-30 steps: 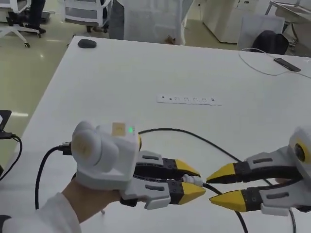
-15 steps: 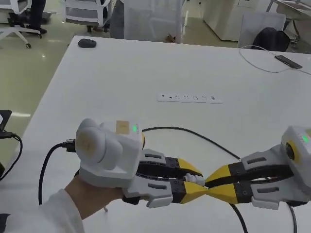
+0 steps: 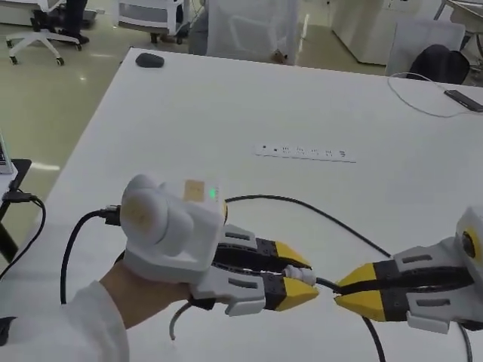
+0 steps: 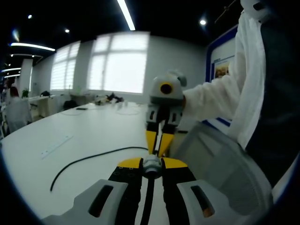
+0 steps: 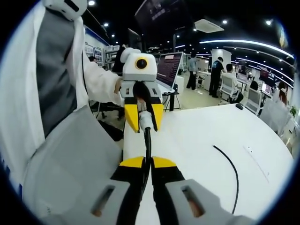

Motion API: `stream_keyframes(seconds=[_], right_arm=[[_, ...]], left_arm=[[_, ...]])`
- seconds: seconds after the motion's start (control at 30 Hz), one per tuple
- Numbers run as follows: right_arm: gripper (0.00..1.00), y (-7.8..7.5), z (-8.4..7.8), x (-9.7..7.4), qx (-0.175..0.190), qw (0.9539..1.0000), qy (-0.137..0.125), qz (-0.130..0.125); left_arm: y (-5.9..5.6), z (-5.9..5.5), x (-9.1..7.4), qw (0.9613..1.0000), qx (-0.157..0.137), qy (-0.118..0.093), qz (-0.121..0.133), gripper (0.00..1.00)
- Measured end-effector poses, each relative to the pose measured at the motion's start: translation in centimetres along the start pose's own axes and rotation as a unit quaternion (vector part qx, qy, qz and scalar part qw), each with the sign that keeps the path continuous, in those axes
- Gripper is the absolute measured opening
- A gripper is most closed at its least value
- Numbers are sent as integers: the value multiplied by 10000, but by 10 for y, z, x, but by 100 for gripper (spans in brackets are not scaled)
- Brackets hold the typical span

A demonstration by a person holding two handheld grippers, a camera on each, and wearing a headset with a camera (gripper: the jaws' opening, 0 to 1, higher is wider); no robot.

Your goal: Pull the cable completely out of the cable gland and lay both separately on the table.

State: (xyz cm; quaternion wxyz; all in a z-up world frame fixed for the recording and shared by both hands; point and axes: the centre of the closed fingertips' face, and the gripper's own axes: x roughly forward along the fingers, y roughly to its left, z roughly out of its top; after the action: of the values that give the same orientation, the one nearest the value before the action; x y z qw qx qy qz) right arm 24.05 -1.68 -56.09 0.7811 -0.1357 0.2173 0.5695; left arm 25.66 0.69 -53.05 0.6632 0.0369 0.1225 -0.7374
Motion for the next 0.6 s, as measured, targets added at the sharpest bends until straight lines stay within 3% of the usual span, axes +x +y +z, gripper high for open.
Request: stream_keyframes(seconds=[0.27,0.6], right_arm=[[4,-7,-31,-16,260,9989,301,-240],[4,-6,-36,-21,361,9983,295,-346]], left_arm=[[2,3,0,10000,-79,-41,-12,16],[1,6,4,9998,-155,-63,-50,16]])
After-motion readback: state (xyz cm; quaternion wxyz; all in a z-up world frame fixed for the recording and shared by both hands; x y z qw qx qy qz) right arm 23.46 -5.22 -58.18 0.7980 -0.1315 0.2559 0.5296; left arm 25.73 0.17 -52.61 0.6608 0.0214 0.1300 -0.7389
